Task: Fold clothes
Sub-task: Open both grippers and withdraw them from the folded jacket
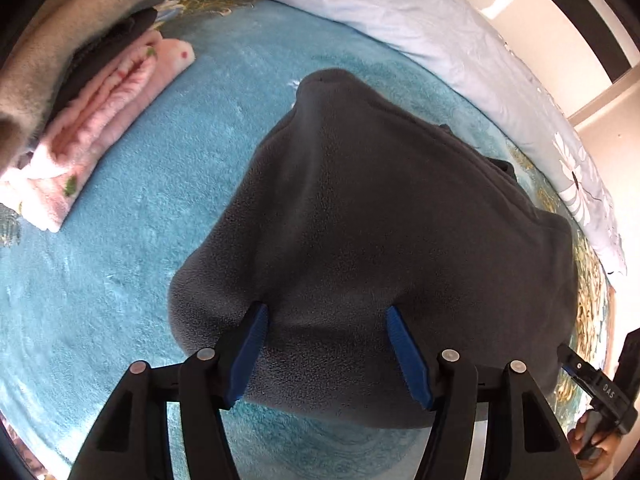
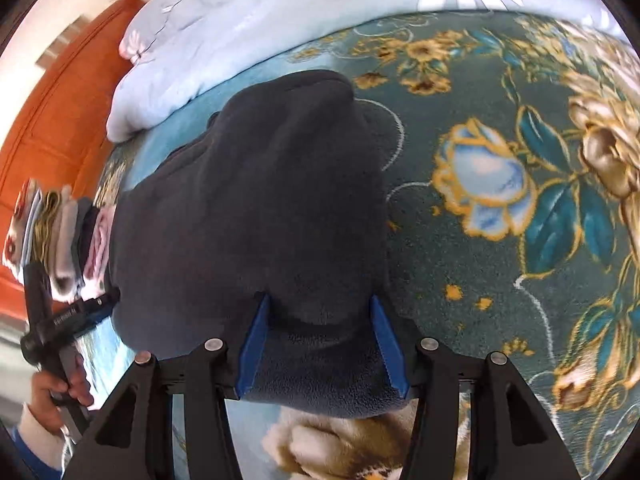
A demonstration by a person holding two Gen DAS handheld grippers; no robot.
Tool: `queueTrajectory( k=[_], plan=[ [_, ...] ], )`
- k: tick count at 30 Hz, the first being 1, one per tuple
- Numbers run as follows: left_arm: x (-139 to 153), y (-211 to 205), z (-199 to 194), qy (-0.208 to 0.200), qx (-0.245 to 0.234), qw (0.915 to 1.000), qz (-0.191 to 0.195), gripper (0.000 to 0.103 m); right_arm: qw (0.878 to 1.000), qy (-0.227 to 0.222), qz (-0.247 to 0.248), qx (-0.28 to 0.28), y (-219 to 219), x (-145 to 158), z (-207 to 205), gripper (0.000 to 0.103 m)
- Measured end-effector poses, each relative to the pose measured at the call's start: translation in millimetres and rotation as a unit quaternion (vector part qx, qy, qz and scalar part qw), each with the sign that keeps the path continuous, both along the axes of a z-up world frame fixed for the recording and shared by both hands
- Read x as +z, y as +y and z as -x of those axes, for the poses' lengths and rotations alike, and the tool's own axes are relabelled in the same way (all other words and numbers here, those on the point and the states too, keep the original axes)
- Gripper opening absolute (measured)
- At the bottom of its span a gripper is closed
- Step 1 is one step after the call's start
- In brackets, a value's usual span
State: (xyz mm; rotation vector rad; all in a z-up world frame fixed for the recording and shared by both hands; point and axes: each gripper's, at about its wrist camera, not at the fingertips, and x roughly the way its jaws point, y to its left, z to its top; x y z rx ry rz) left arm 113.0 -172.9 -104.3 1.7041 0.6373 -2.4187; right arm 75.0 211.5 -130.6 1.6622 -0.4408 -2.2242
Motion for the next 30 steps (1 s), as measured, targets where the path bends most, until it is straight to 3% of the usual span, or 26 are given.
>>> queueTrajectory(
  k=[5, 8, 12, 15, 19, 21, 24, 27, 30],
  plan=[
    [20.9, 59.7, -34.7, 0.058, -0.045, 0.9964, 0.042, 0.063, 0.996, 0.043, -0.027, 0.072, 4.1, 21.1, -18.7, 0.055],
    [17.1, 97.2, -48.6, 0.073, -0.036, 0.9964, 0.025, 0.064, 0.994, 0.048, -0.057, 0.079, 9.4, 21.7, -32.9, 0.058],
    [5.4, 123.9, -72.8, 0.044, 0.006, 0.9985, 0.031, 0.064, 0.993, 0.032, -0.078, 0.087, 5.6, 5.5, -50.7, 0.060],
    [-3.8, 143.9, -90.1, 0.023, 0.035, 0.9985, 0.036, 0.065, 0.994, 0.030, -0.068, 0.083, 10.2, -5.9, -58.7, 0.077],
    [-25.9, 169.2, -91.6, 0.003, 0.018, 0.9970, 0.075, 0.065, 0.989, 0.069, -0.082, 0.104, 9.6, -6.4, -57.4, 0.081],
    [-27.7, 176.1, -93.1, 0.018, 0.030, 0.9954, 0.089, 0.065, 0.987, 0.084, -0.086, 0.110, 7.7, -8.4, -52.8, 0.082],
    [-31.3, 187.2, -95.9, 0.039, 0.046, 0.9915, 0.115, 0.075, 0.984, 0.102, -0.091, 0.113, 4.8, -13.2, -48.7, 0.083],
    [-34.5, 200.7, -101.8, 0.060, 0.047, 0.9842, 0.160, 0.082, 0.983, 0.117, -0.090, 0.107, -0.1, -17.3, -50.8, 0.093],
    [-37.1, 196.3, -107.6, 0.074, 0.061, 0.9831, 0.156, 0.085, 0.982, 0.132, -0.087, 0.099, -6.2, -21.1, -54.7, 0.097]
  ],
)
